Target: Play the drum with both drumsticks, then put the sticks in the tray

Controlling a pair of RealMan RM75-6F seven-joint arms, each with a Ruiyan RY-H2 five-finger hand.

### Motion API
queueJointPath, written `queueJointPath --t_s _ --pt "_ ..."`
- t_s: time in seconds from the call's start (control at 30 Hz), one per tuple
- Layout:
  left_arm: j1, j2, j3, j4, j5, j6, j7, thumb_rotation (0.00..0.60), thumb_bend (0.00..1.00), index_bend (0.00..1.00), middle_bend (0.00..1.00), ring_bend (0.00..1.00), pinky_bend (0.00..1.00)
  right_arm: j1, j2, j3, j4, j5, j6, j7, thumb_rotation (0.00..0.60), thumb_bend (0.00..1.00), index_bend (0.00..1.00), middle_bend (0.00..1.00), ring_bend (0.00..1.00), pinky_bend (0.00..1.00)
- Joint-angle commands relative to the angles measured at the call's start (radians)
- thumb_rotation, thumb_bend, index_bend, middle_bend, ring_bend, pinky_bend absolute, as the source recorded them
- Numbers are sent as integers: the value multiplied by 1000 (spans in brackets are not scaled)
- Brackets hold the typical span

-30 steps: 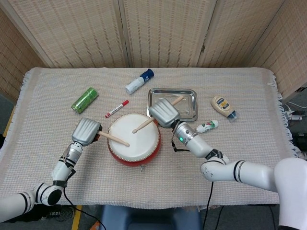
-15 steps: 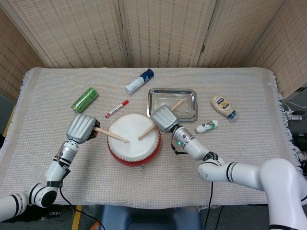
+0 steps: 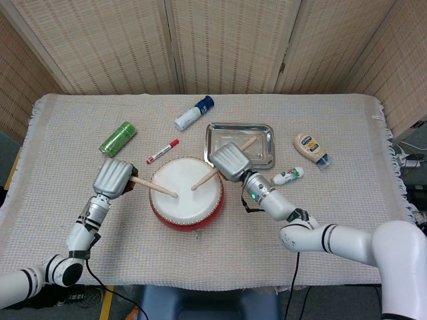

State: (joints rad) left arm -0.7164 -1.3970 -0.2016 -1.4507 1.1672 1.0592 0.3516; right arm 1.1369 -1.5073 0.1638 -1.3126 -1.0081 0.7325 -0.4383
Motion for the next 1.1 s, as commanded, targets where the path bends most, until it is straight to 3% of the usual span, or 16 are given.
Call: queueJointPath --t_s 0.03,0.17,0.3,0.43,0.57,0.87,0.97,1.1 --pt "16 46 -16 -50 14 23 -31 600 594 960 1000 1000 1000 16 -61 -46 77 38 -32 -76 600 821 1000 1000 1000 1000" --pt "13 46 -9 -57 10 7 -32 600 594 960 1000 1000 1000 4 -56 -2 37 7 16 -18 600 820 1000 1000 1000 1000" --pt "-2 0 10 -17 -8 -29 -9 600 594 960 1000 1000 1000 -14 9 51 -54 -59 65 71 600 821 1000 1000 1000 1000" --pt "-19 -54 27 36 -24 -57 26 600 594 959 1000 1000 1000 -25 51 70 -95 -73 84 89 600 821 1000 1000 1000 1000" --pt "-26 -76 33 64 -47 -65 68 600 594 959 1000 1000 1000 -25 45 51 -75 -50 57 66 600 821 1000 1000 1000 1000" --pt "12 34 -18 -59 -9 36 2 600 594 957 1000 1000 1000 -1 -56 -35 76 31 -21 -83 600 820 1000 1000 1000 1000" --pt "13 46 -20 -79 -7 30 -12 600 594 957 1000 1000 1000 -5 -54 -12 56 16 15 -67 600 820 1000 1000 1000 1000" --pt "-2 16 -3 -53 -22 -9 3 600 594 956 1000 1000 1000 -30 2 48 -42 -67 80 58 600 820 1000 1000 1000 1000"
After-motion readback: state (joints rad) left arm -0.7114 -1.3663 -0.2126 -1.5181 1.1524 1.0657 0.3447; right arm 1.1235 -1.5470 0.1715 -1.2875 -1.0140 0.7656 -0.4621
